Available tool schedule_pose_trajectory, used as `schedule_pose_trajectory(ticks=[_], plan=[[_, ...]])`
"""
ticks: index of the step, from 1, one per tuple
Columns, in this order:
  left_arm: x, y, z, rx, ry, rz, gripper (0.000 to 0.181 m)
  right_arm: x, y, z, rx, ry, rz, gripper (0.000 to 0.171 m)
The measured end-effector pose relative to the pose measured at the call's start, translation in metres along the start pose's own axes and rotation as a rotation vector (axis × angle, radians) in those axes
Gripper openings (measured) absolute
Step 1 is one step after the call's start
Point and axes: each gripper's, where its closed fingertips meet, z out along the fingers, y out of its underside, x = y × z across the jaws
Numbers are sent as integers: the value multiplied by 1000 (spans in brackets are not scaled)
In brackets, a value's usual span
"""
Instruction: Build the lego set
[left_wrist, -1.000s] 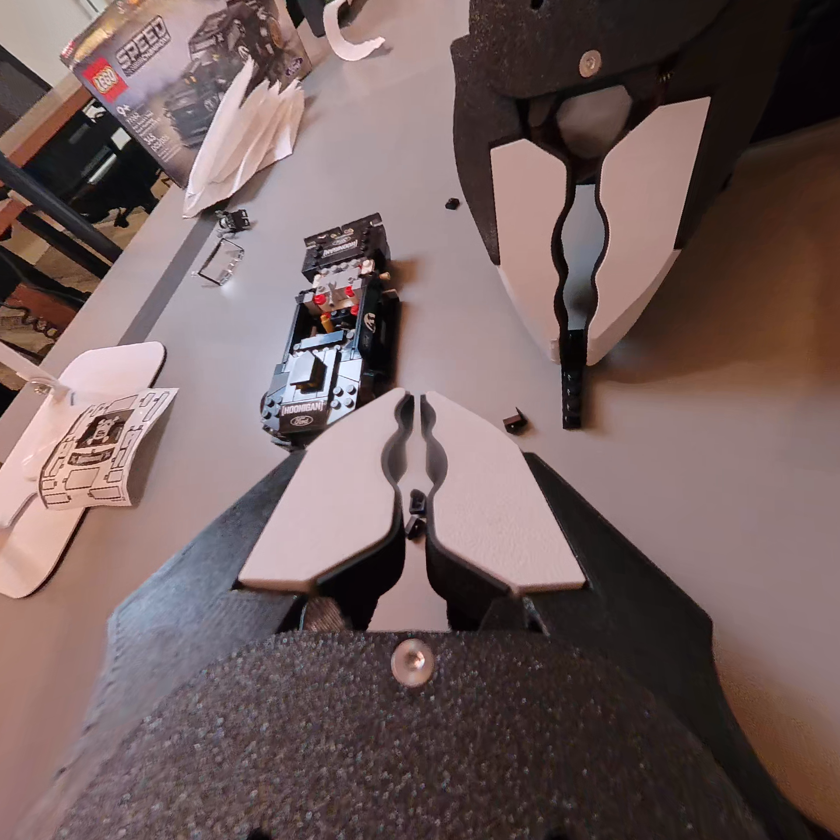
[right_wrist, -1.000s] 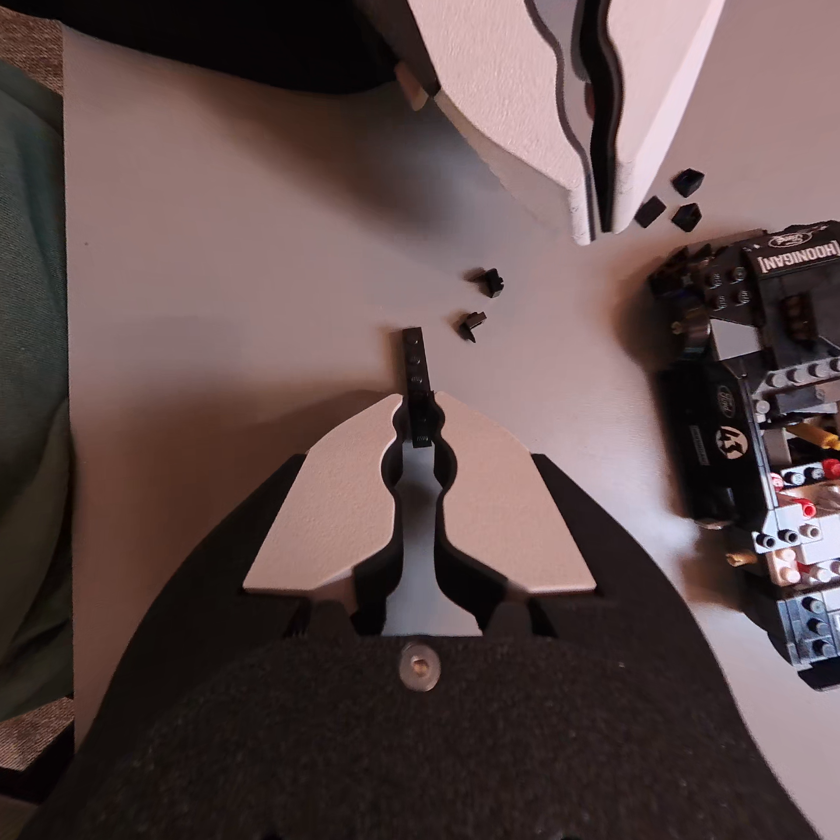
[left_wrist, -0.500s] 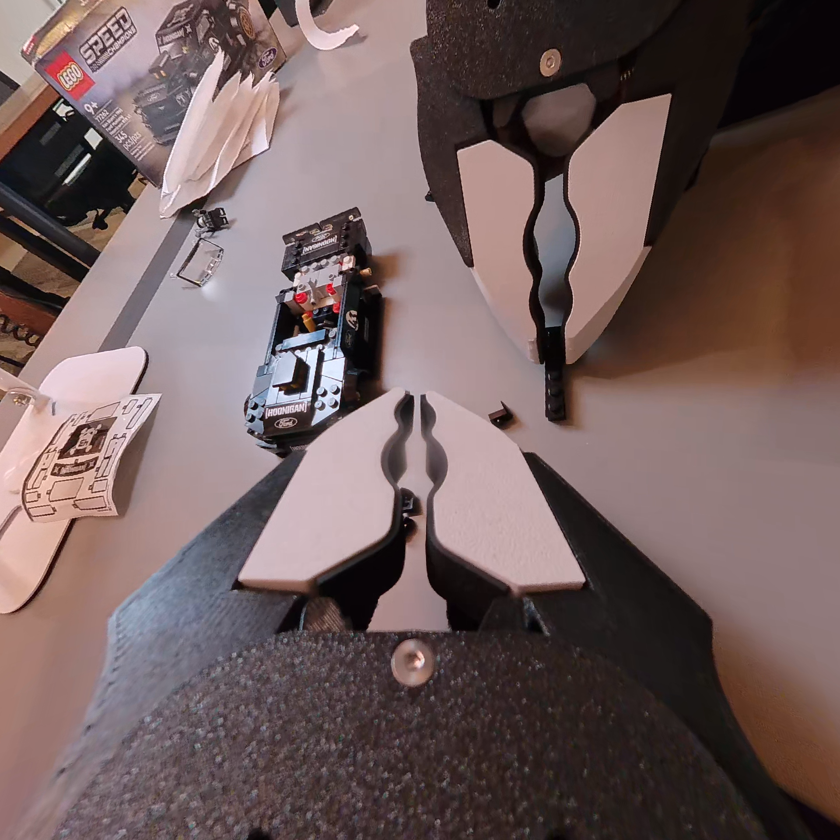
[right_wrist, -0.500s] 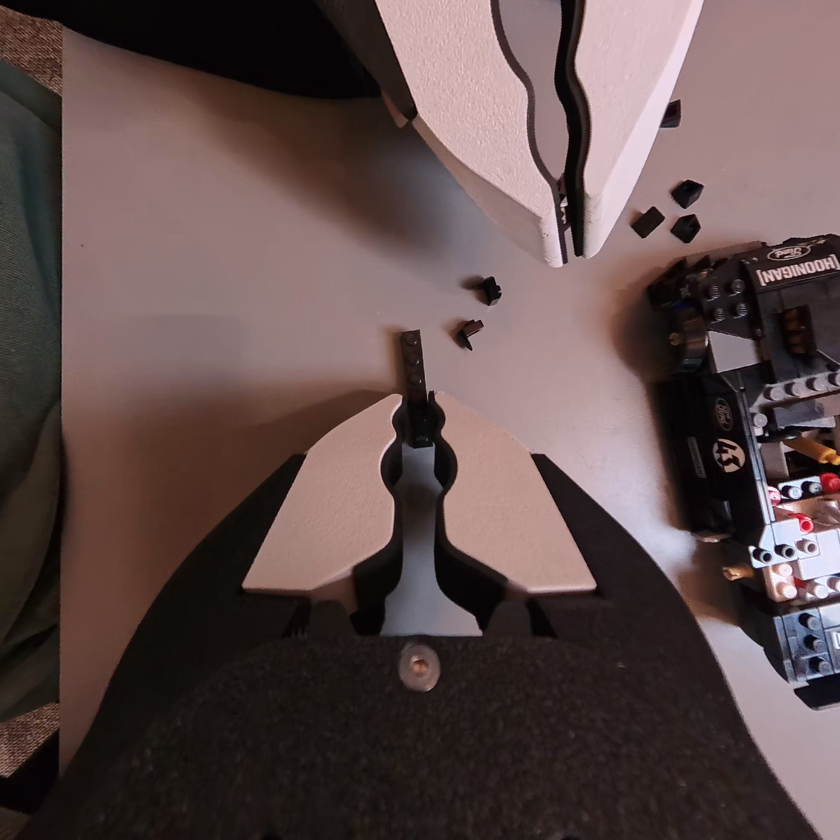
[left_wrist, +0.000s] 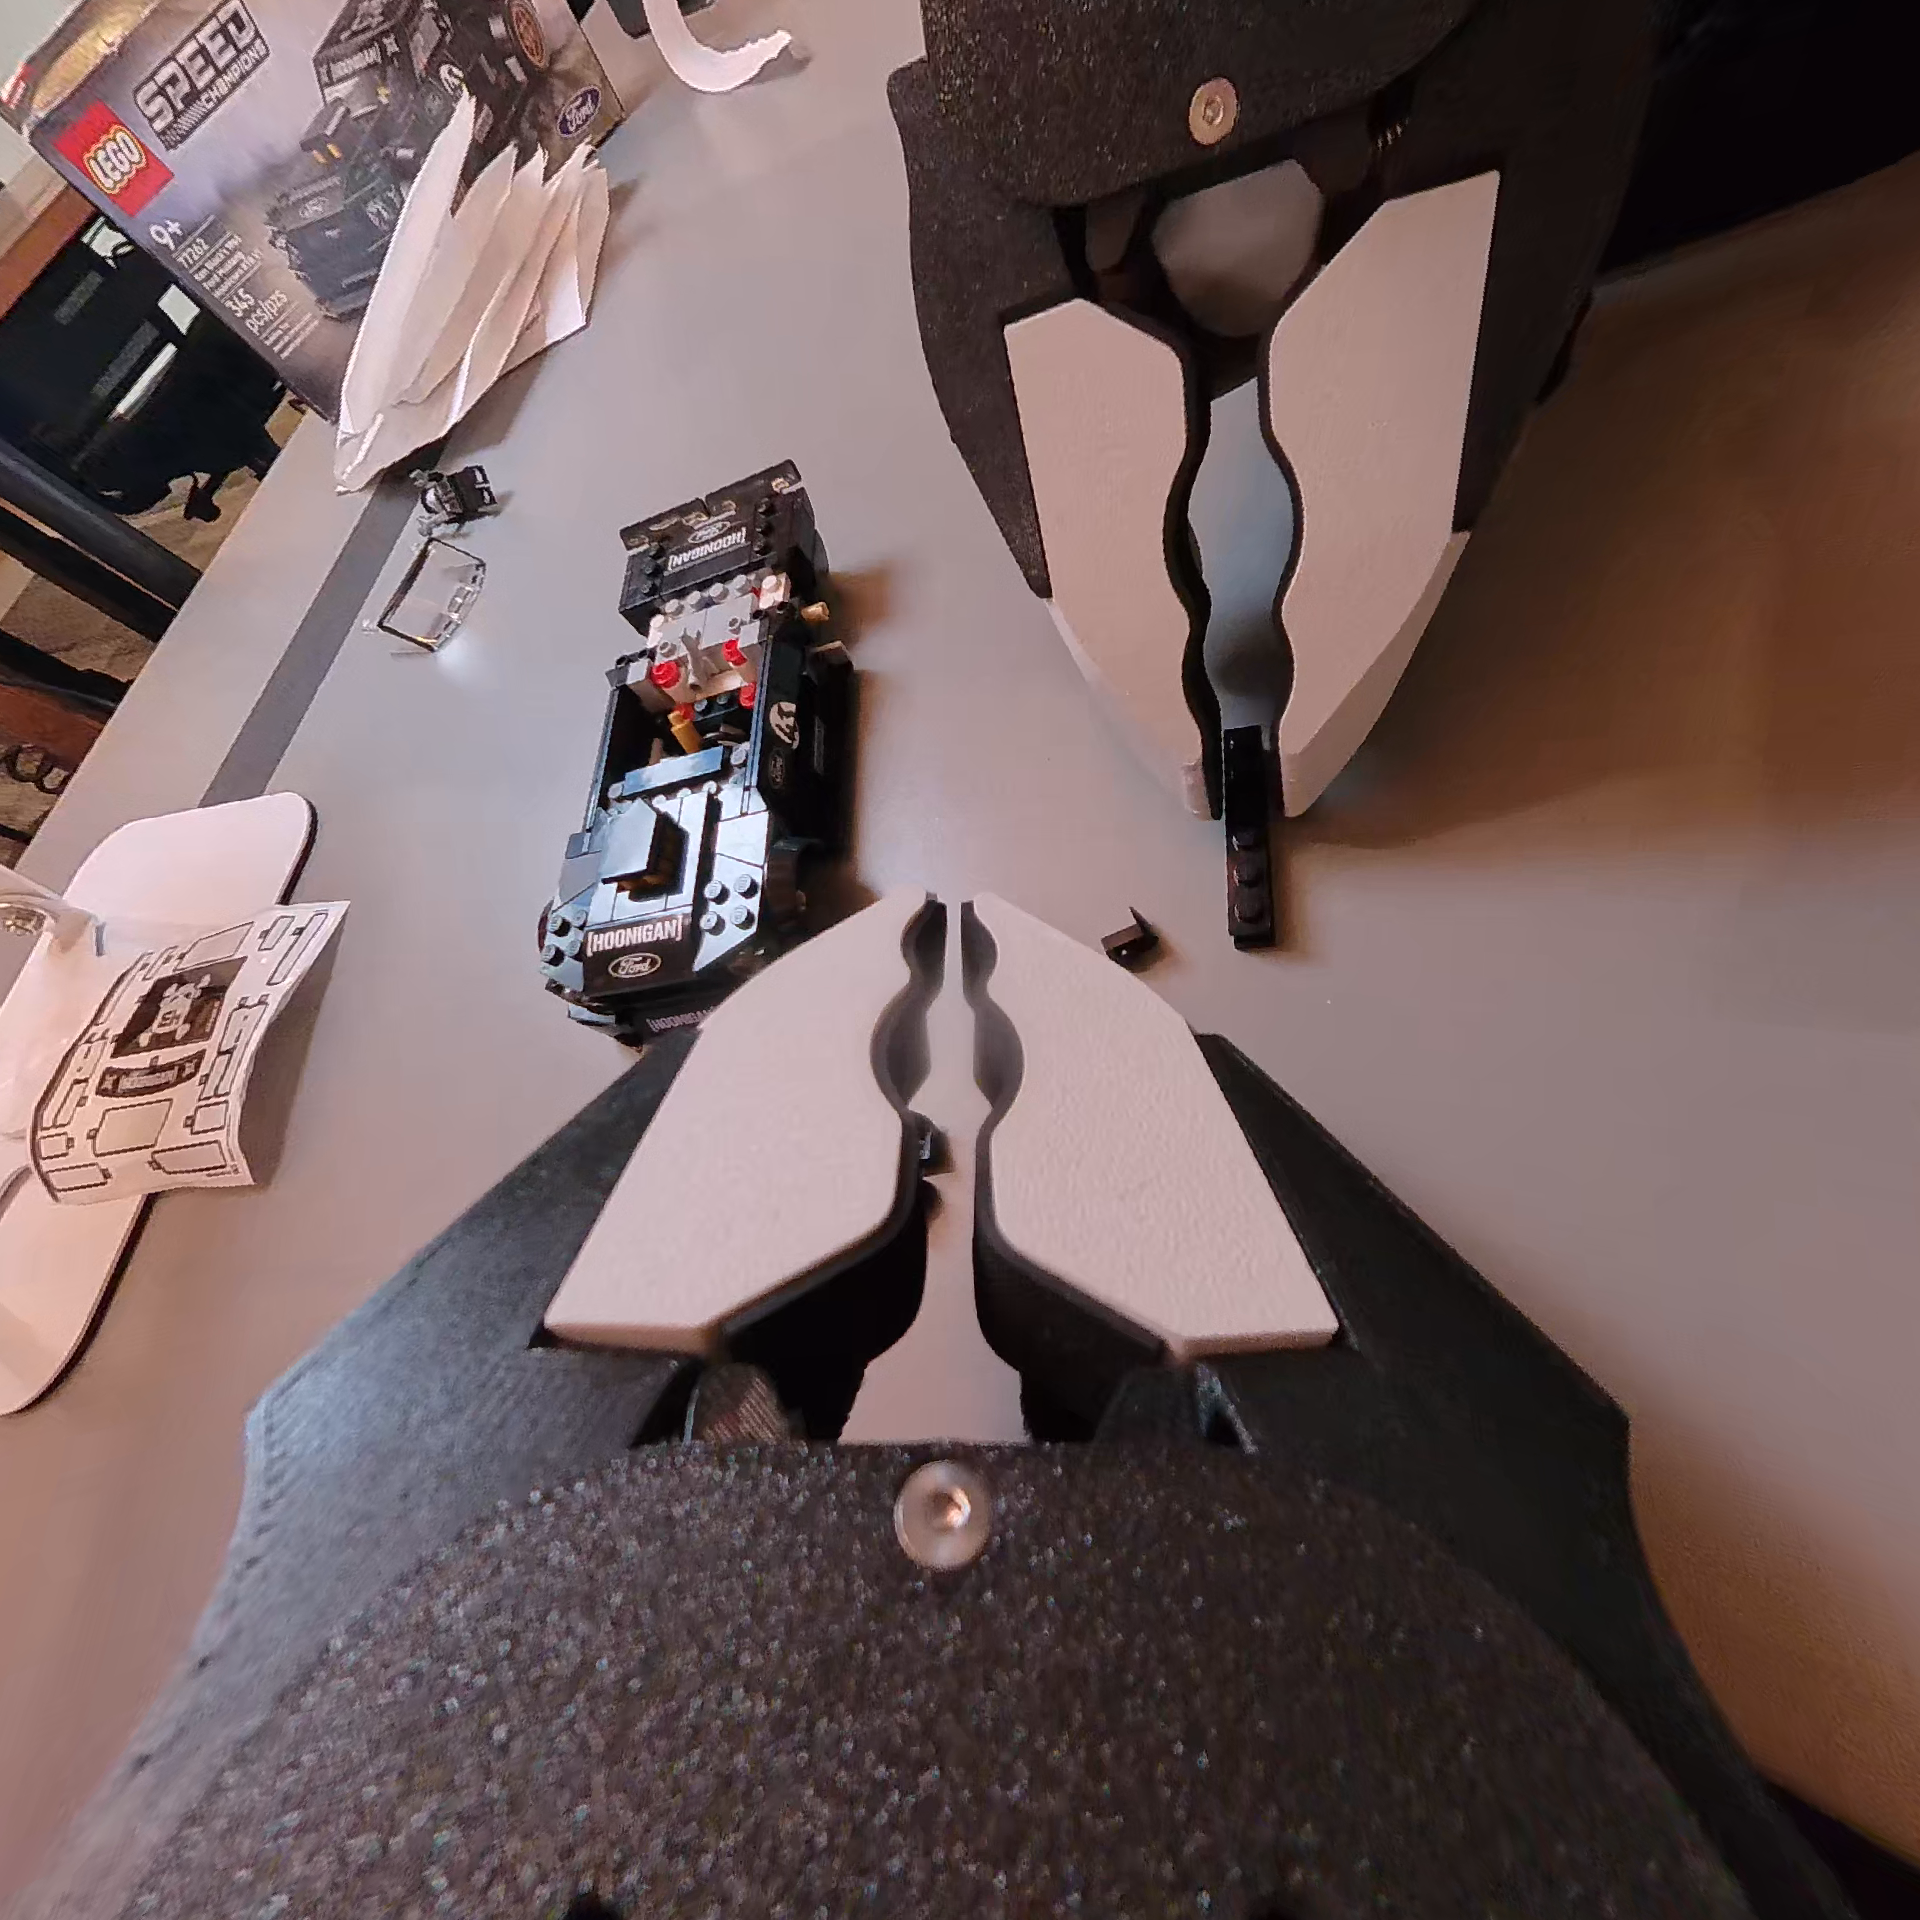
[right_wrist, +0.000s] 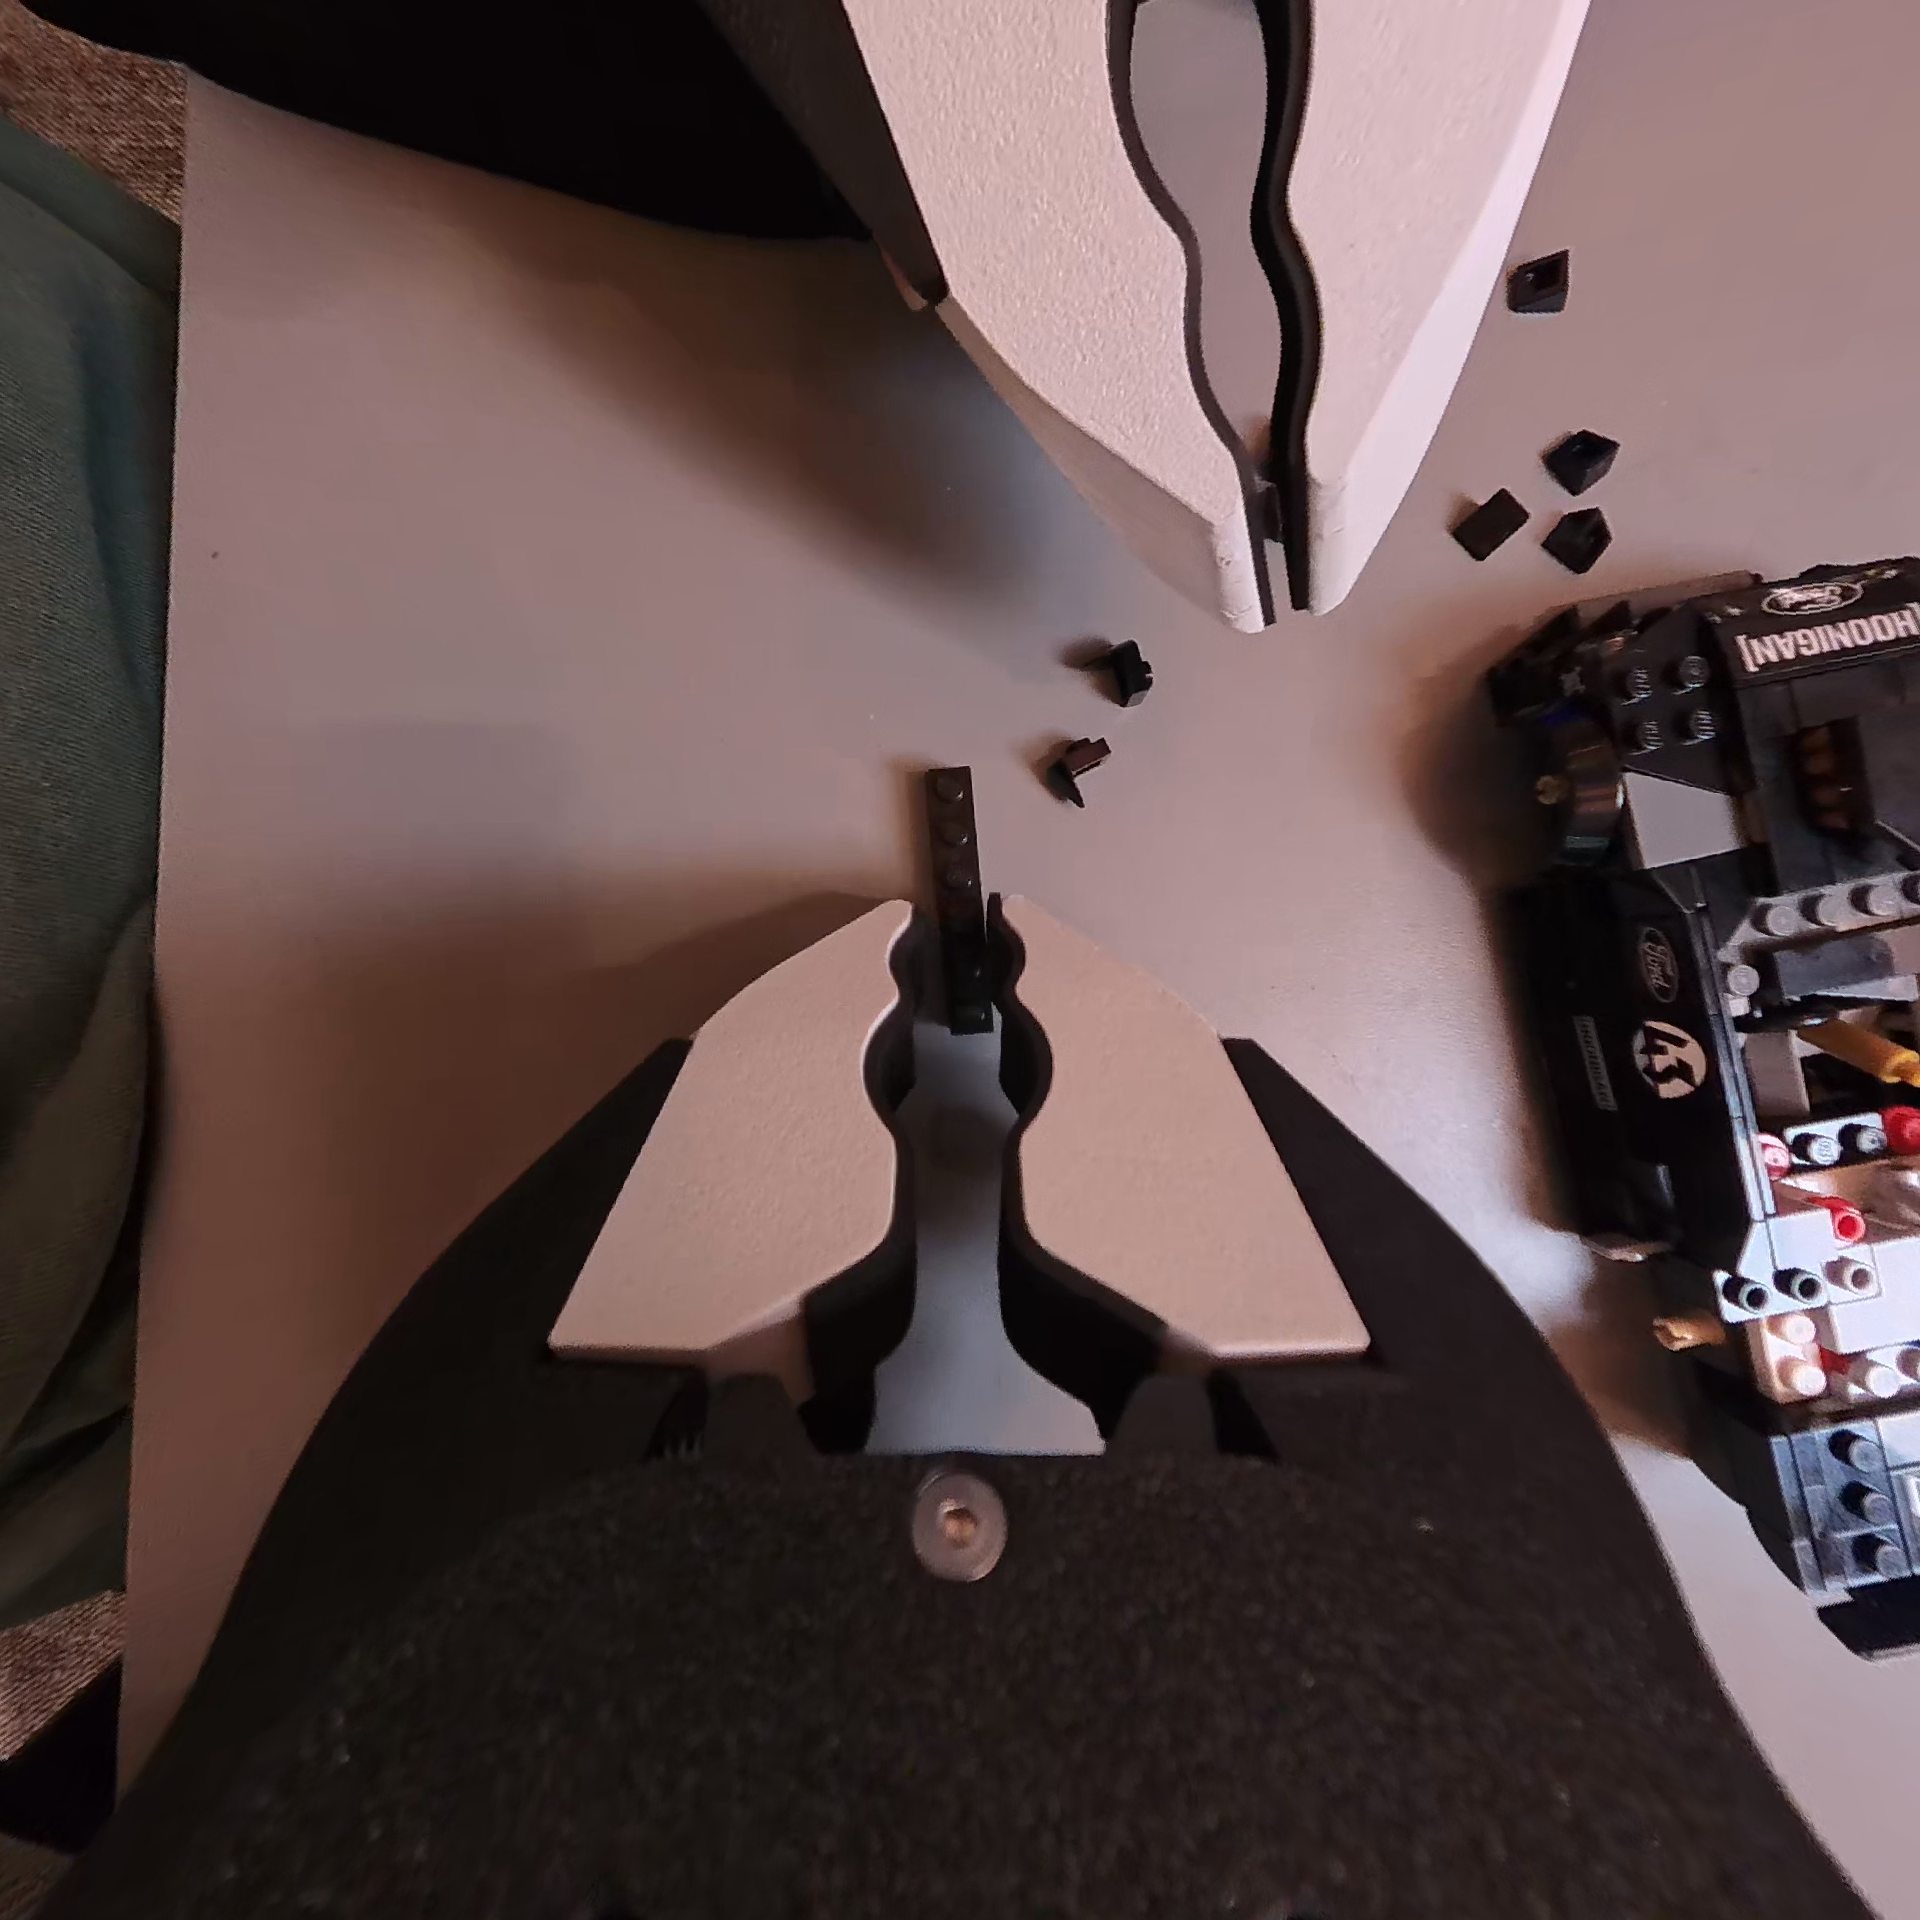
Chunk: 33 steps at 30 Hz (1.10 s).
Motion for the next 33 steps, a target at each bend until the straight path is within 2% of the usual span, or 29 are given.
schedule_pose_trajectory(ticks=[10, 14, 21, 26, 33], plan=[[2, 1, 0, -6, 8, 5, 3, 1, 10, -4, -23, -18, 11, 17], [5, -1, 0, -1, 22, 0, 3, 1, 10, 0, -21, -37, 28, 8], [12, -8, -2, 35, 61, -9, 7, 0, 10, 0, -2, -56, 21, 8], [19, -21, -9, 113, 109, -2, 13, -1, 0, -20, 146, -159, 129, 8], [37, -54, -21, 275, 139, 99, 32, -10, -25, -60, 353, -429, 253, 8]])
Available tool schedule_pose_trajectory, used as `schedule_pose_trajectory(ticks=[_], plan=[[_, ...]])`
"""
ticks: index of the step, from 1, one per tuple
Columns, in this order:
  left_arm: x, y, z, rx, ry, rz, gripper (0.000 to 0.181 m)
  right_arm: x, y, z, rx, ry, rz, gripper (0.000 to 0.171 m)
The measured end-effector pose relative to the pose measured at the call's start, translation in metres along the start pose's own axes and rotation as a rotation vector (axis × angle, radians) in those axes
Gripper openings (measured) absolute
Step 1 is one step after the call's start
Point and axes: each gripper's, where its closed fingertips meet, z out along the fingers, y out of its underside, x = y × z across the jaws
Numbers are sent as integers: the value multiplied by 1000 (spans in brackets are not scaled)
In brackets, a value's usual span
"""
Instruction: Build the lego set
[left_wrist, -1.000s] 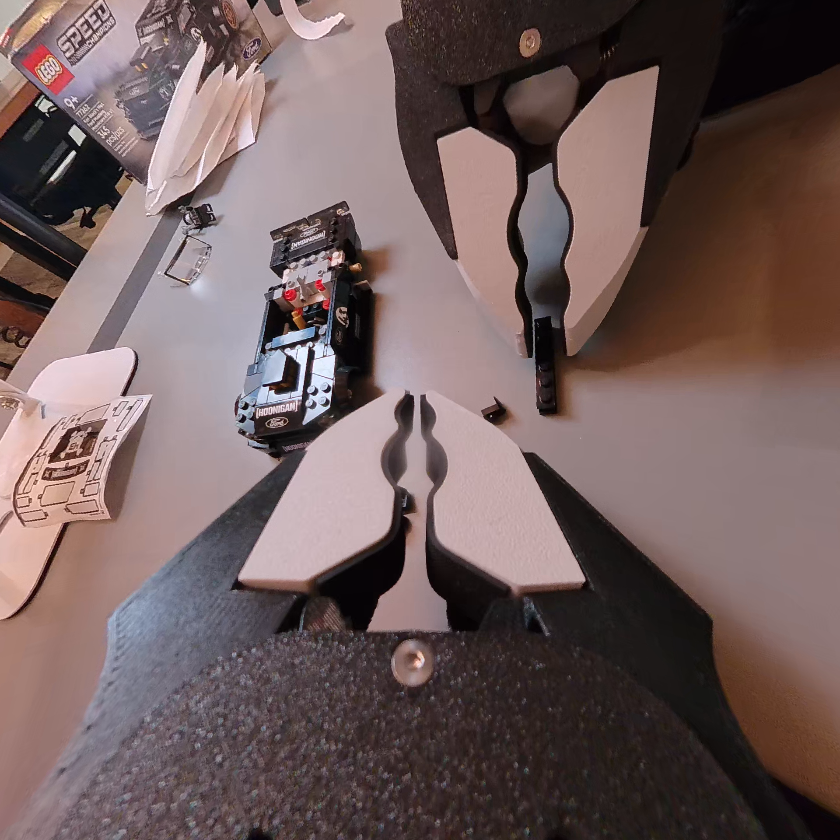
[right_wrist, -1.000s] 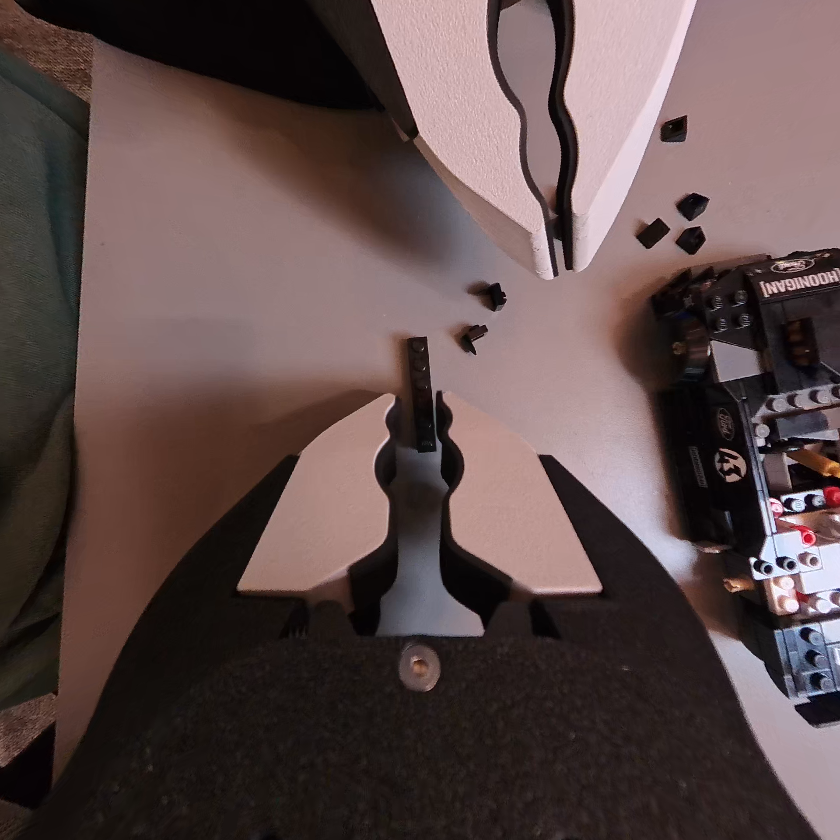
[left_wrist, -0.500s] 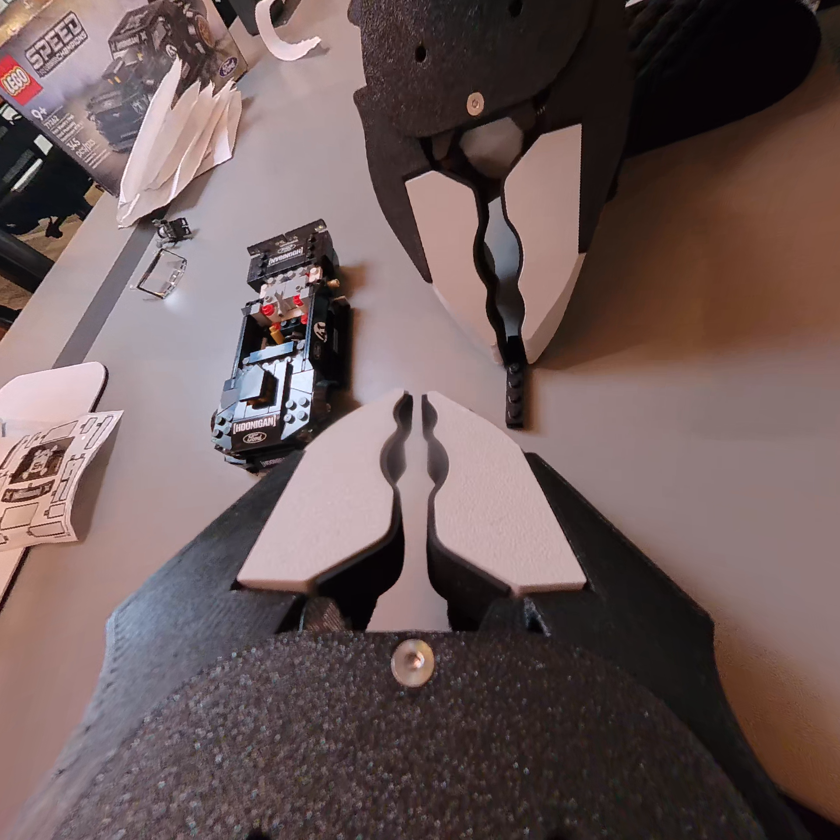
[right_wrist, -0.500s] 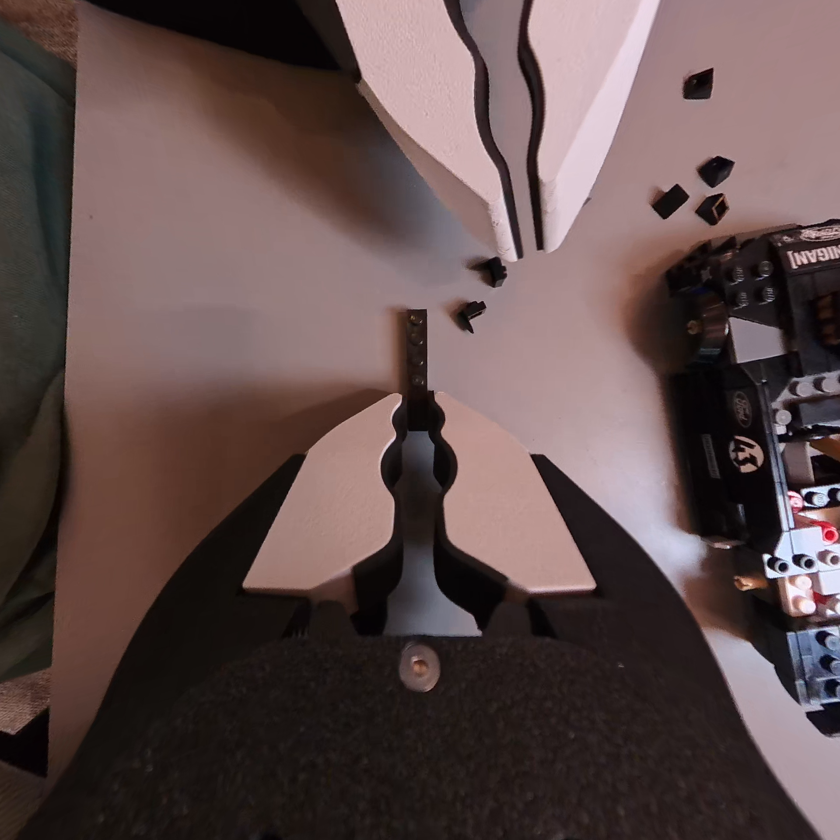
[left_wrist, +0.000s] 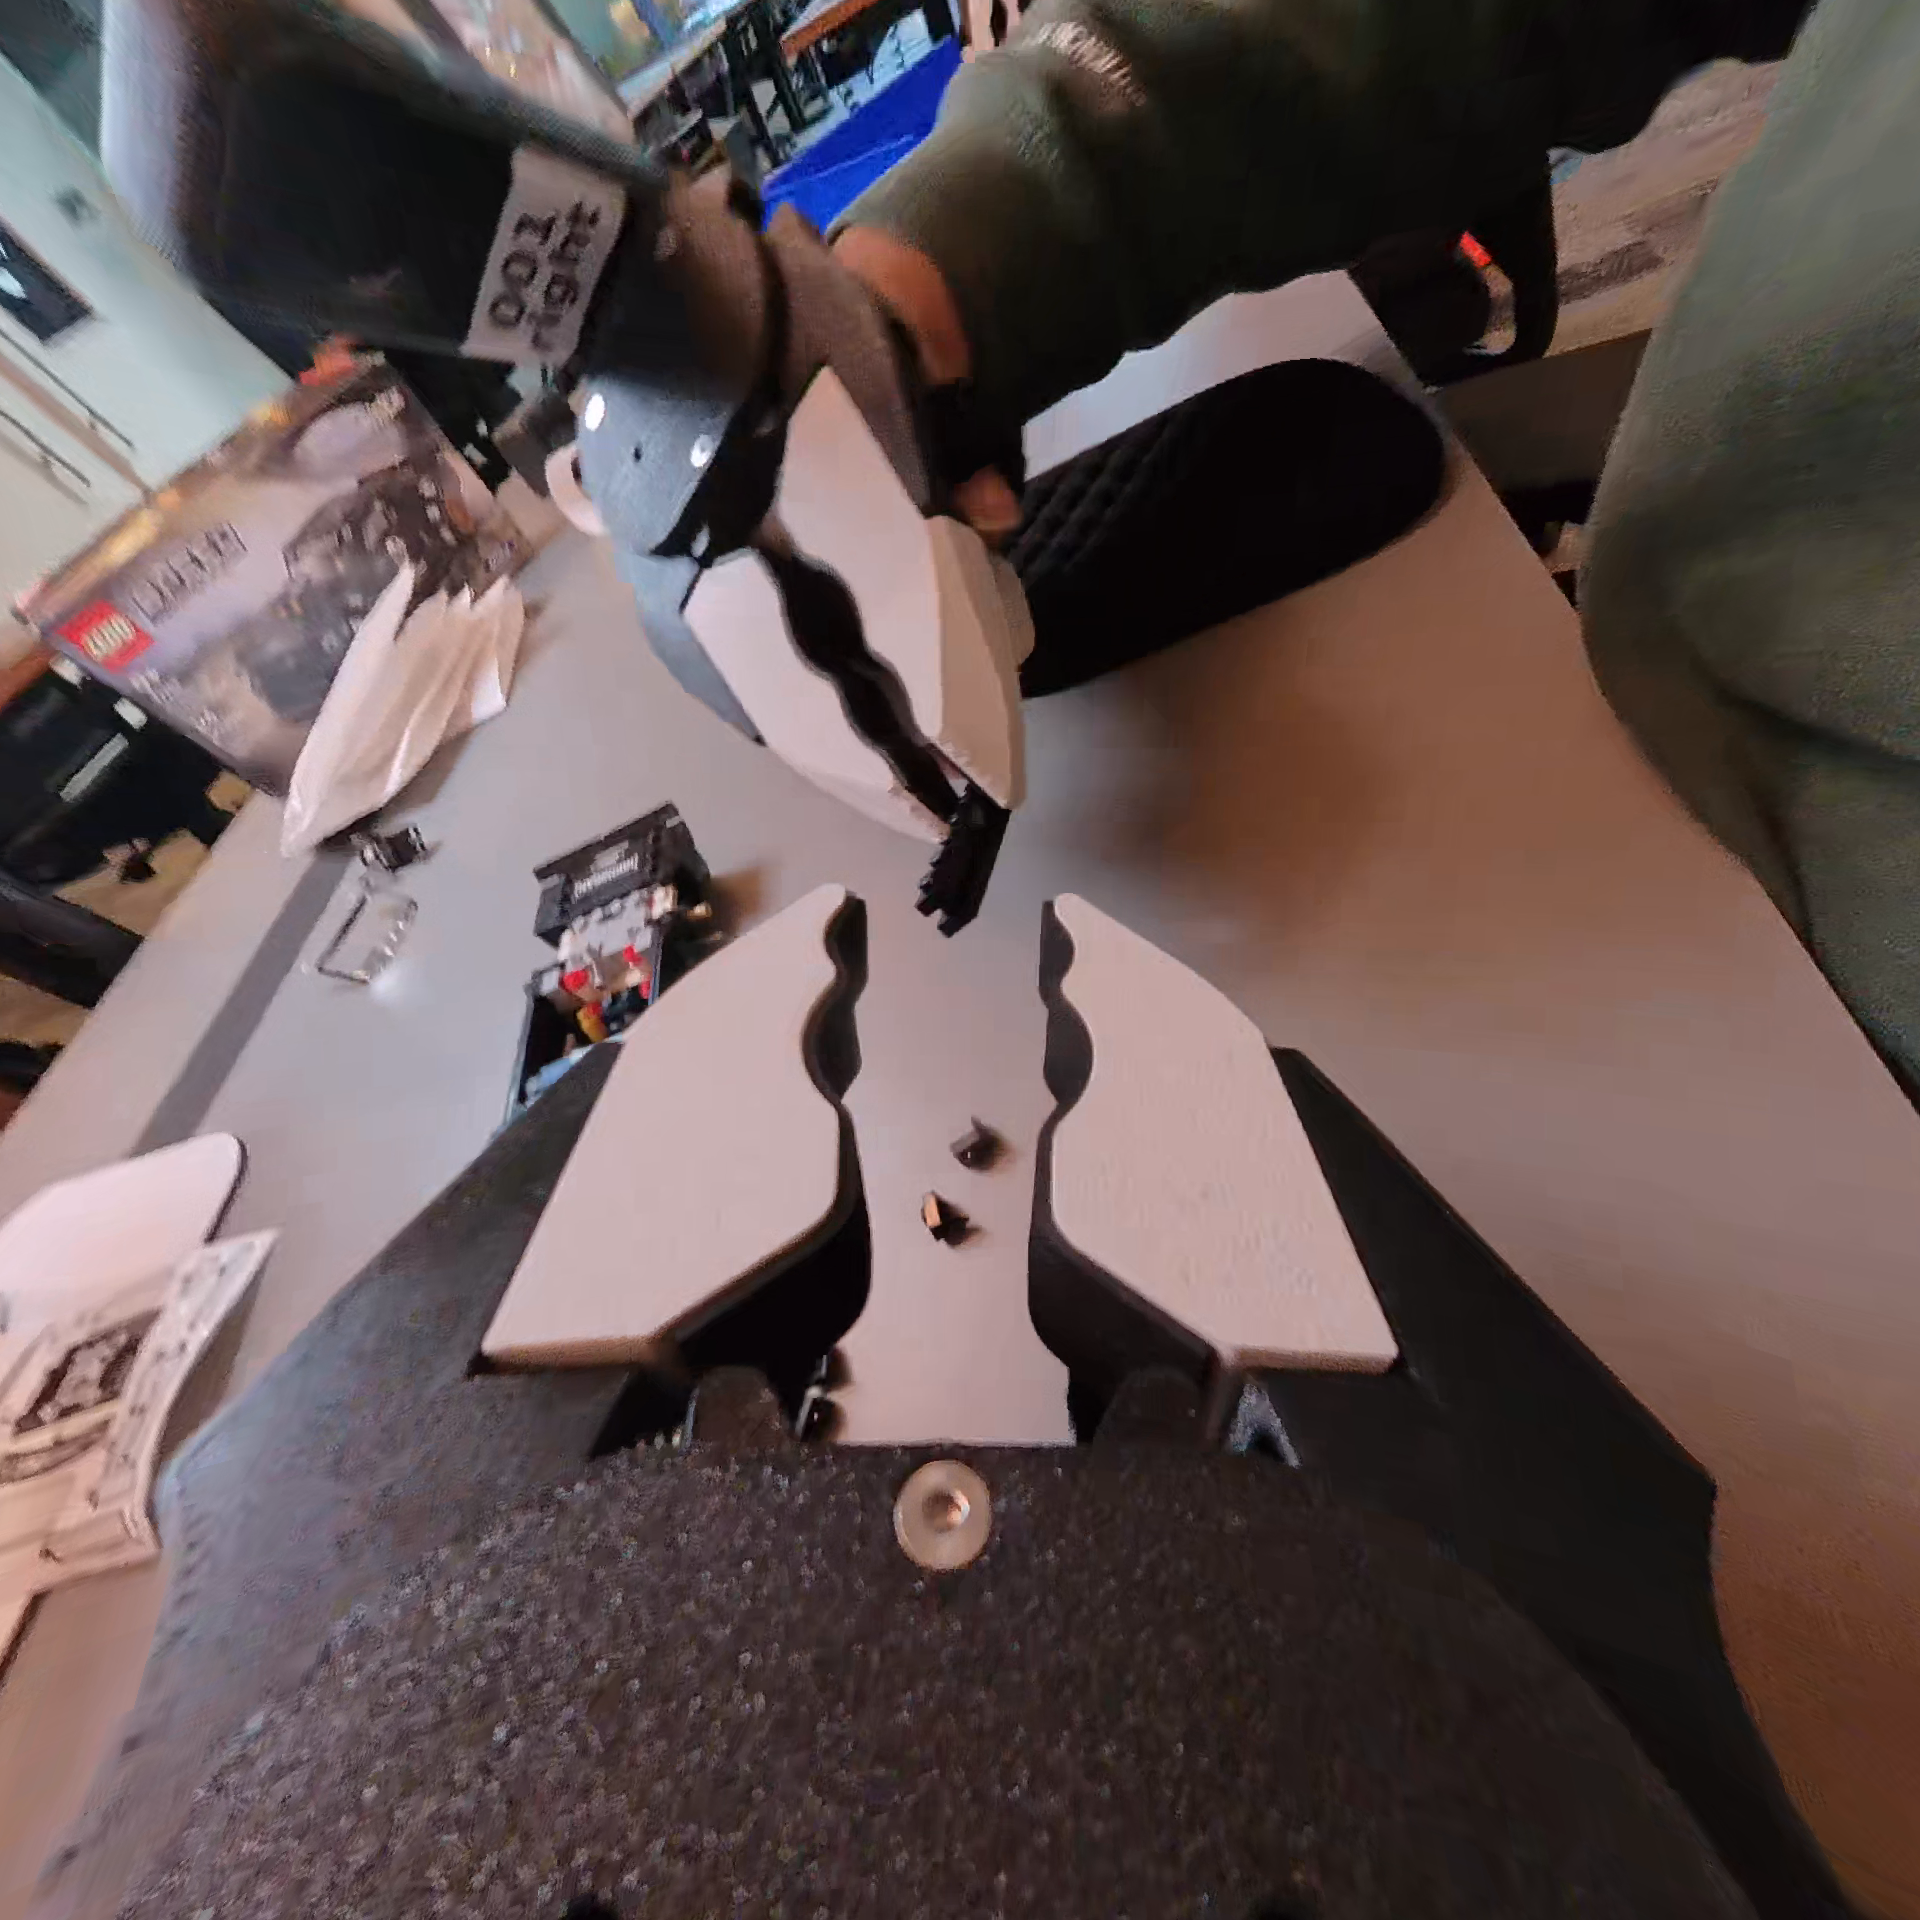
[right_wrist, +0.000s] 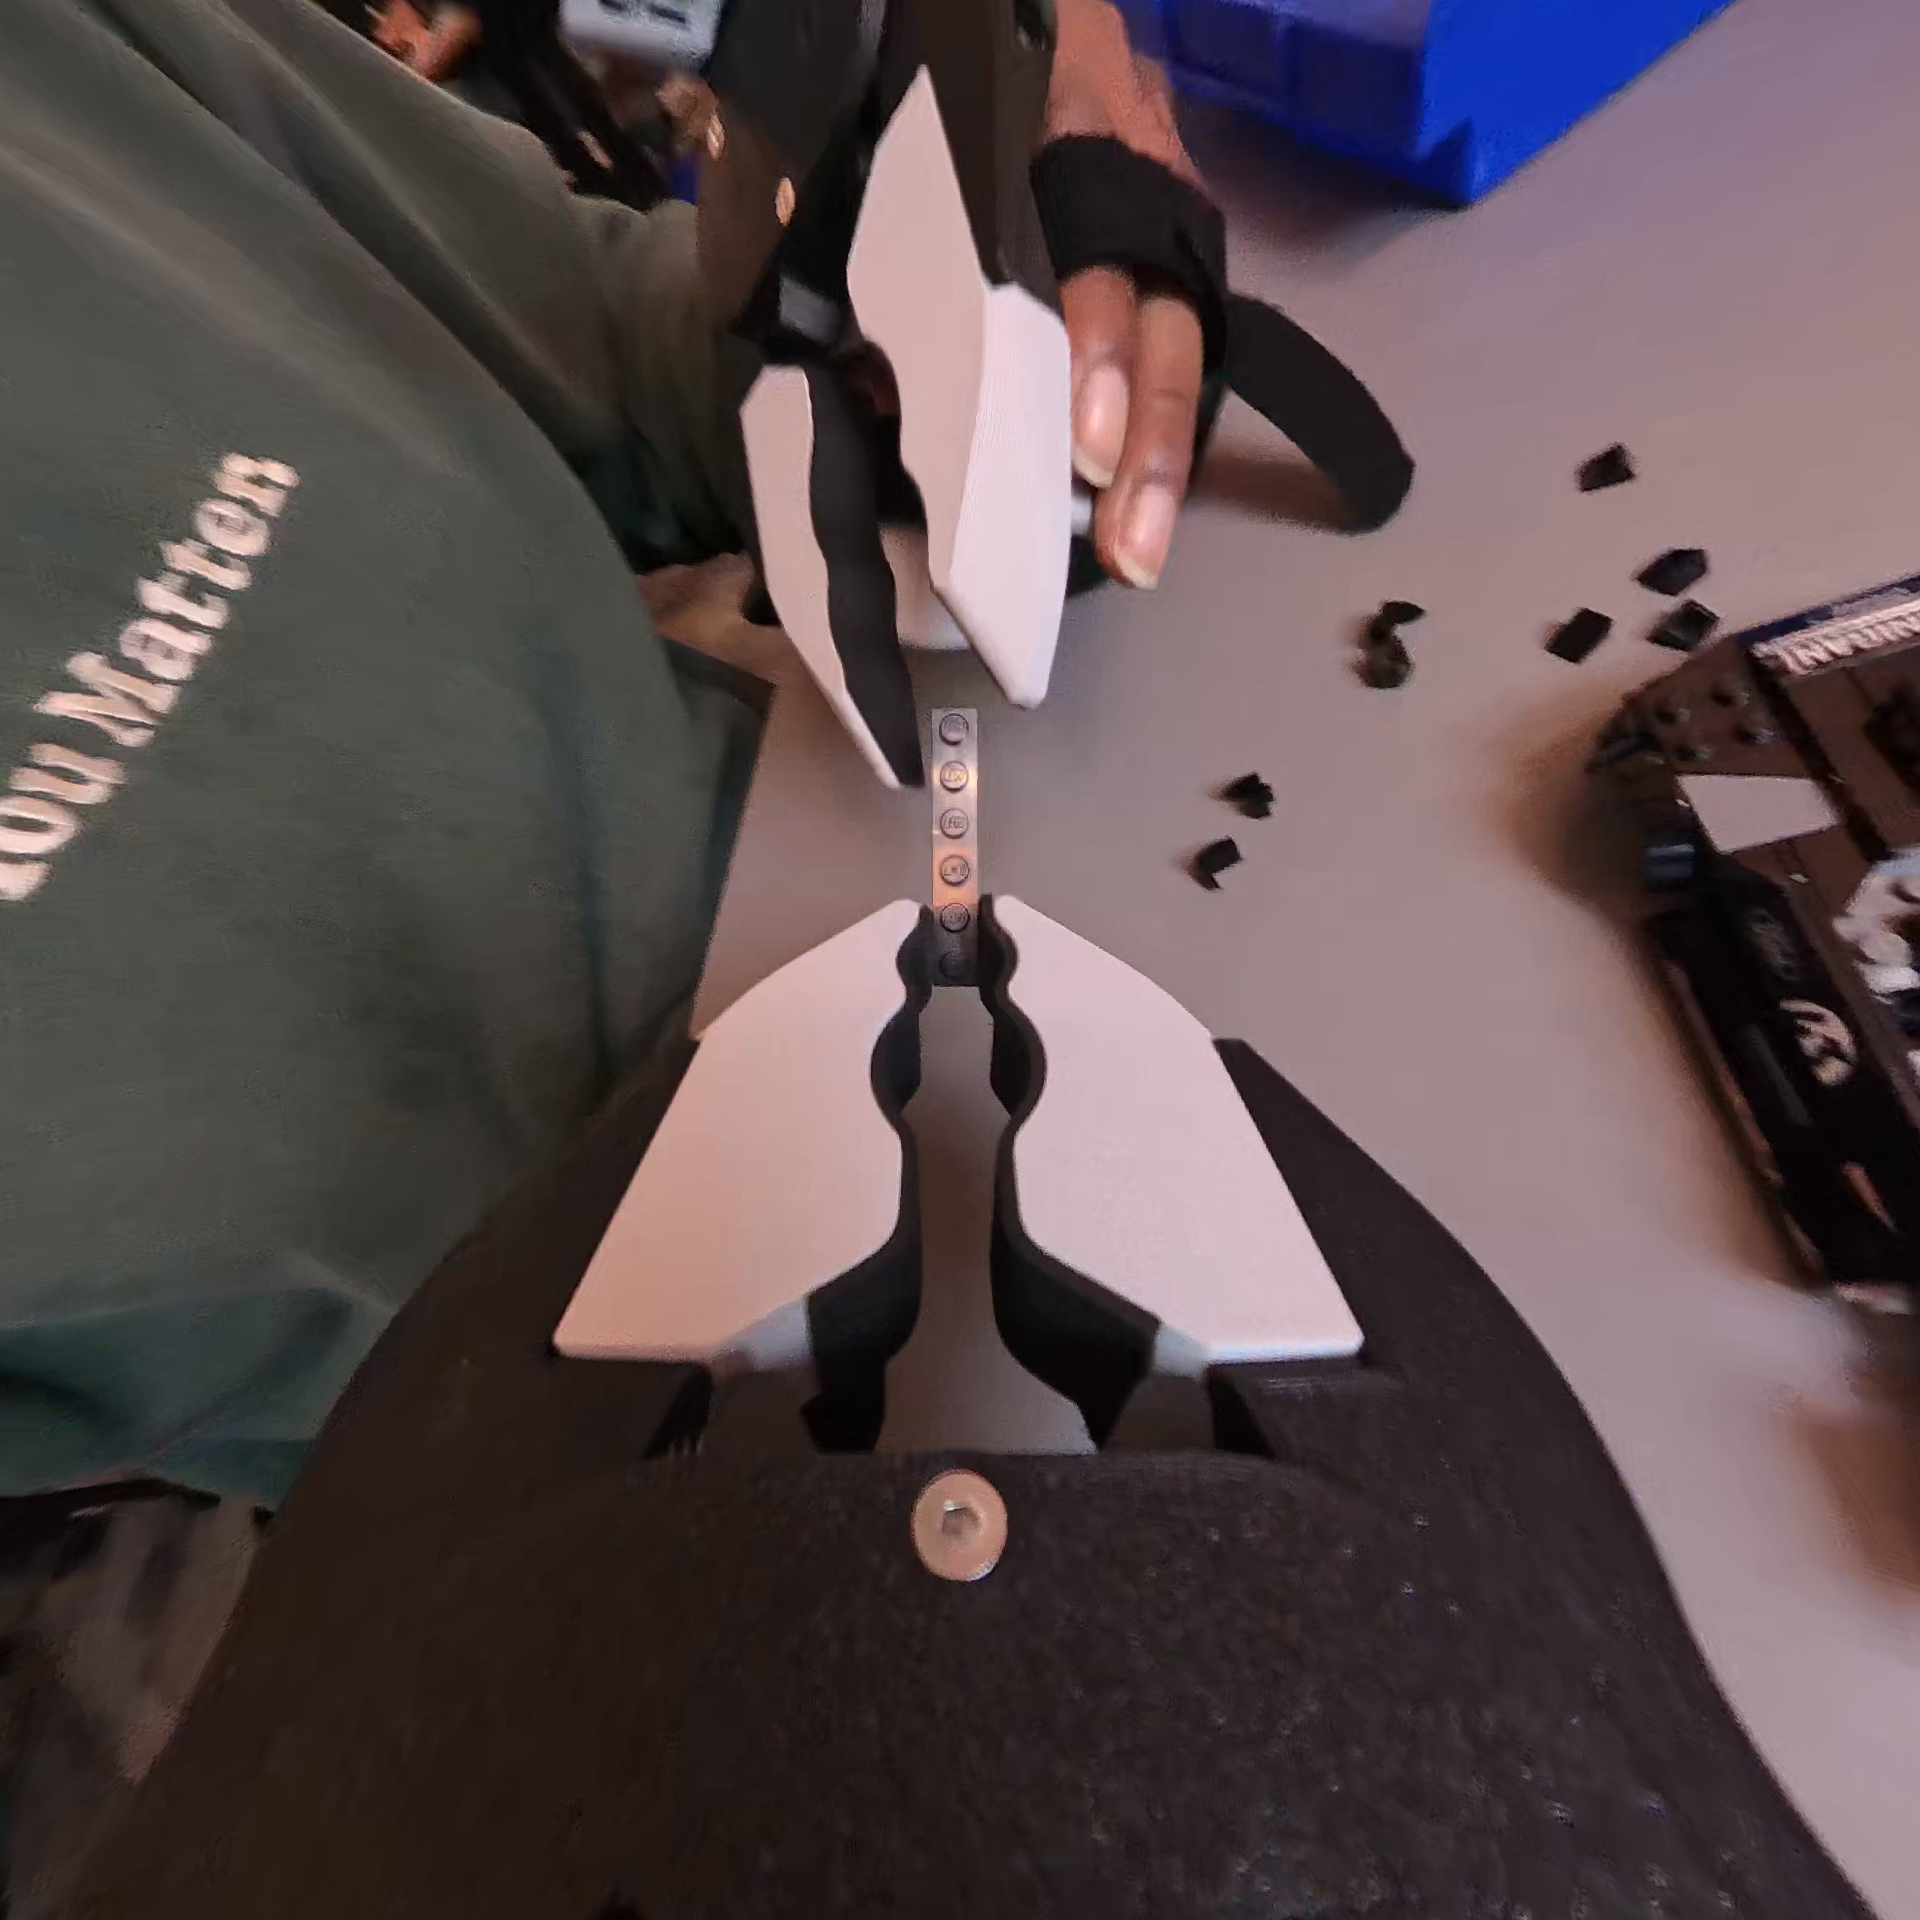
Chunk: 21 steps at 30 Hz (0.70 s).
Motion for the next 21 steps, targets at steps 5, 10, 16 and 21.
schedule_pose_trajectory(ticks=[5, 10, 16, 21], plan=[[8, -14, 2, 43, -30, 123, 23, -14, -5, 3, 1, -144, 45, 8], [12, -14, 2, 38, -33, 189, 12, -24, -5, 6, -25, -261, 104, 8], [17, -21, 1, 41, -31, 221, 11, -29, -7, 3, -10, -346, 174, 8], [20, -27, 1, 47, -30, 218, 11, -37, -8, 0, 12, -382, 199, 8]])
